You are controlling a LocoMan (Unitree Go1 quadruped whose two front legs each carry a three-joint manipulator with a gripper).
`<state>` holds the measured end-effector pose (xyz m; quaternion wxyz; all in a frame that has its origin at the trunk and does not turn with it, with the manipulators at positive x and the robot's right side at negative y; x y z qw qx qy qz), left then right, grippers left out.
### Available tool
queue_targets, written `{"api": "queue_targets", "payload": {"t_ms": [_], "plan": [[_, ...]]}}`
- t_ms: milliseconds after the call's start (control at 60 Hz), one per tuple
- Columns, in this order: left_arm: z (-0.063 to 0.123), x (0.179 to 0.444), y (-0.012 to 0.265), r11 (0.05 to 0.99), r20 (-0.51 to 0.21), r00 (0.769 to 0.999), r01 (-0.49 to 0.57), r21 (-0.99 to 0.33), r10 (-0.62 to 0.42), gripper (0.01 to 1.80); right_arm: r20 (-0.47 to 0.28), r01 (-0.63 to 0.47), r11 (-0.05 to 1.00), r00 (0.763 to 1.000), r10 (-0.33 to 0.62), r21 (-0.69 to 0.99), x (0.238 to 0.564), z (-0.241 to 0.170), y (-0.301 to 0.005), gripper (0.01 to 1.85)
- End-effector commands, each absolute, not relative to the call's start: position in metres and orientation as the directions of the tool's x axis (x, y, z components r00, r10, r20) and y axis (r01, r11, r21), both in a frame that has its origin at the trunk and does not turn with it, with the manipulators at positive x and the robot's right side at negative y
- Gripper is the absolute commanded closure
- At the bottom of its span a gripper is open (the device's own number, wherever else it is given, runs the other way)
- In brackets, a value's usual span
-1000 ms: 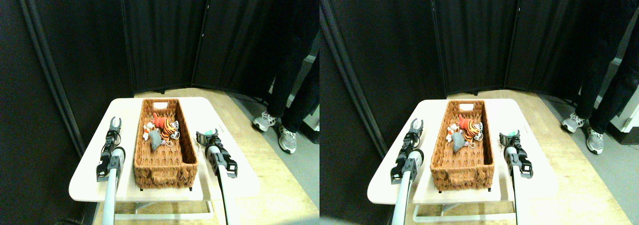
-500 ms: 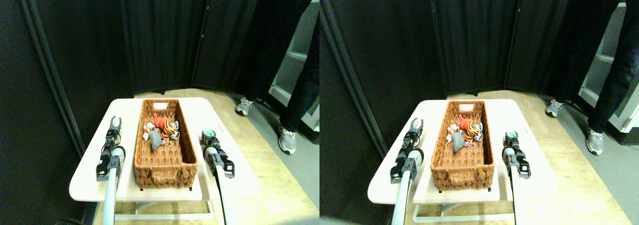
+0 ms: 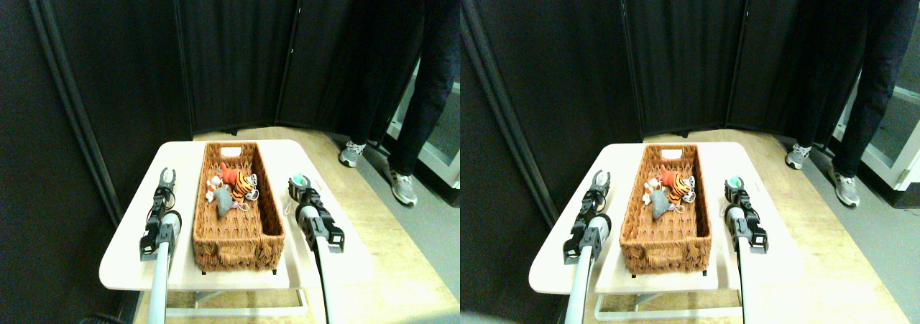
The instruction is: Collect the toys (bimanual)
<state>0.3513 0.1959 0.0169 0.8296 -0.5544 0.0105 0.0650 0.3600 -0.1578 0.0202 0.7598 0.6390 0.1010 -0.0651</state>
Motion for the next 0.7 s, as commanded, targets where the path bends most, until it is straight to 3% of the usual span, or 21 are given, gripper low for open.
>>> {"api": "queue_targets", "payload": {"t_ms": [17, 383, 700], "plan": [[0.024, 0.354, 0.192, 0.366, -0.047, 0.994, -0.080, -0.927, 0.098, 1.75, -0.161, 0.148, 0.183, 0.985, 0.063, 0.972, 0.364, 0.046, -0.149, 1.84], [0.025, 0.353, 0.194, 0.395, -0.031, 0.995, -0.067, -0.916, 0.097, 1.72, -0.058, 0.016, 0.211, 0.979, 0.193, 0.977, 0.362, 0.087, -0.112, 1.84], [0.024, 0.351, 0.197, 0.383, -0.021, 0.995, -0.059, -0.922, 0.102, 1.75, -0.066, 0.021, 0.157, 0.956, 0.286, 0.987, 0.359, 0.089, -0.075, 1.83]]}}
